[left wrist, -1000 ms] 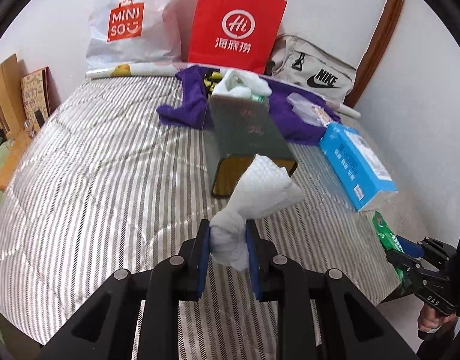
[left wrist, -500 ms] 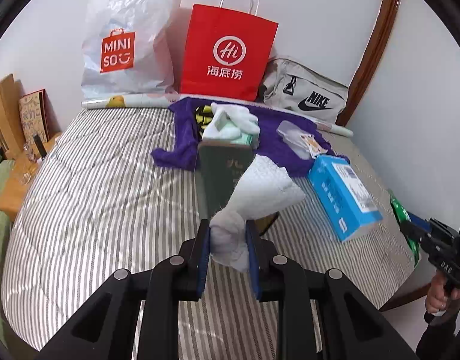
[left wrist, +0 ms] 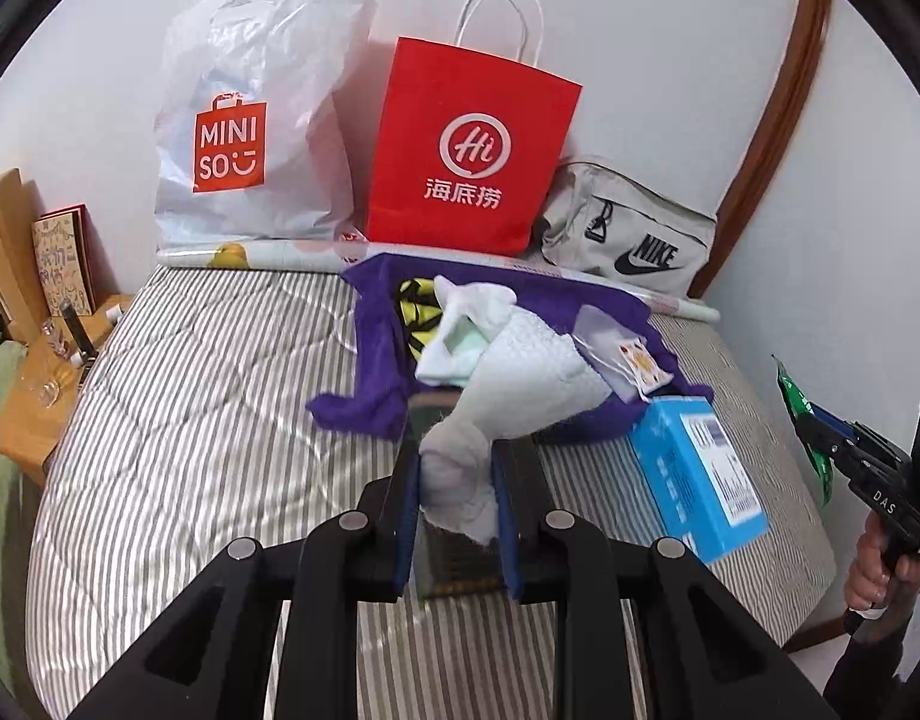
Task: Organize soft objects
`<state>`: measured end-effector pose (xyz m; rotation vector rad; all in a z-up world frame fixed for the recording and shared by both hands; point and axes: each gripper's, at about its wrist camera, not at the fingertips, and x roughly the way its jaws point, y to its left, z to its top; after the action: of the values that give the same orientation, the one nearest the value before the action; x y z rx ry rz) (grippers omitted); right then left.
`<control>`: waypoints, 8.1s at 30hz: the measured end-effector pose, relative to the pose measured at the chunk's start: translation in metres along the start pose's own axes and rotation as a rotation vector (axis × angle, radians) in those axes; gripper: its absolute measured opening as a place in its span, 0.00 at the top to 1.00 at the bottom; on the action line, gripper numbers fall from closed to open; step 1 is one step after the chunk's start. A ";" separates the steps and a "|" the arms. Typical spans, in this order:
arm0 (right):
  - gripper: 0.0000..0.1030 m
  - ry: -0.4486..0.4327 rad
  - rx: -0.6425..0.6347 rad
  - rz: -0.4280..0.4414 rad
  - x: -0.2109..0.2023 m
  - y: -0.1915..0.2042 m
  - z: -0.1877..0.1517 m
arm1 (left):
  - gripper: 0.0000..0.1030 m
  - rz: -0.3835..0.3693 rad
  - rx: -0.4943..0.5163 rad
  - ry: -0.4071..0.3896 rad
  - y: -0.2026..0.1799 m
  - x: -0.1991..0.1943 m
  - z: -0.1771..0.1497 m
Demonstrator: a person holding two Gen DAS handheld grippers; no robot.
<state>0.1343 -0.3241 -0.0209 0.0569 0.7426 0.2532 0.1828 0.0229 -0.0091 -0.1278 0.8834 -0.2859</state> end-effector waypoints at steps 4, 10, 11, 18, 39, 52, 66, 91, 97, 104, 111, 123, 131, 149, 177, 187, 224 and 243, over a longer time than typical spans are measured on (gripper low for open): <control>0.75 -0.001 0.005 0.005 0.016 -0.006 0.015 | 0.79 0.015 0.000 0.008 0.000 0.014 0.014; 0.75 0.009 0.010 0.000 0.041 -0.015 0.033 | 0.79 0.008 0.000 0.026 -0.003 0.036 0.031; 0.75 0.012 0.009 0.002 0.046 -0.017 0.036 | 0.79 0.009 0.003 0.028 -0.004 0.039 0.033; 0.75 0.022 0.010 -0.002 0.065 -0.031 0.050 | 0.79 0.008 0.026 0.039 -0.015 0.059 0.050; 0.74 0.069 -0.003 0.003 0.122 -0.049 0.080 | 0.79 -0.015 0.071 0.057 -0.031 0.106 0.095; 0.74 0.142 0.005 0.007 0.167 -0.063 0.084 | 0.79 -0.072 0.063 0.123 -0.035 0.151 0.110; 0.74 0.226 0.007 0.007 0.209 -0.072 0.084 | 0.79 -0.071 0.104 0.191 -0.049 0.191 0.118; 0.45 0.302 -0.021 0.055 0.223 -0.064 0.076 | 0.53 -0.059 0.125 0.287 -0.053 0.205 0.113; 0.35 0.277 -0.020 0.040 0.207 -0.062 0.081 | 0.43 -0.049 0.142 0.261 -0.059 0.193 0.112; 0.23 0.258 0.003 -0.006 0.176 -0.060 0.078 | 0.39 -0.038 0.128 0.235 -0.057 0.167 0.105; 0.21 0.216 0.035 -0.026 0.129 -0.051 0.076 | 0.31 -0.035 0.092 0.197 -0.053 0.124 0.094; 0.07 0.161 0.014 -0.052 0.038 -0.007 0.047 | 0.17 -0.016 0.104 0.100 -0.072 0.027 0.055; 0.00 0.116 0.034 -0.074 -0.014 0.015 0.019 | 0.10 0.014 0.127 0.044 -0.092 -0.024 0.017; 0.00 0.071 0.104 -0.082 -0.085 0.037 -0.057 | 0.09 0.094 0.078 -0.033 -0.103 -0.095 -0.071; 0.00 0.028 0.134 -0.105 -0.121 0.034 -0.084 | 0.09 0.113 0.083 -0.090 -0.117 -0.122 -0.091; 0.00 0.026 0.130 -0.104 -0.124 0.033 -0.084 | 0.09 0.115 0.089 -0.086 -0.119 -0.122 -0.091; 0.00 0.026 0.117 -0.106 -0.126 0.038 -0.085 | 0.09 0.125 0.081 -0.080 -0.114 -0.121 -0.095; 0.00 0.025 0.115 -0.105 -0.127 0.039 -0.086 | 0.09 0.125 0.079 -0.080 -0.113 -0.122 -0.095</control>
<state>-0.0216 -0.3212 0.0047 0.1237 0.7821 0.1107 0.0143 -0.0479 0.0474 -0.0099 0.7963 -0.1973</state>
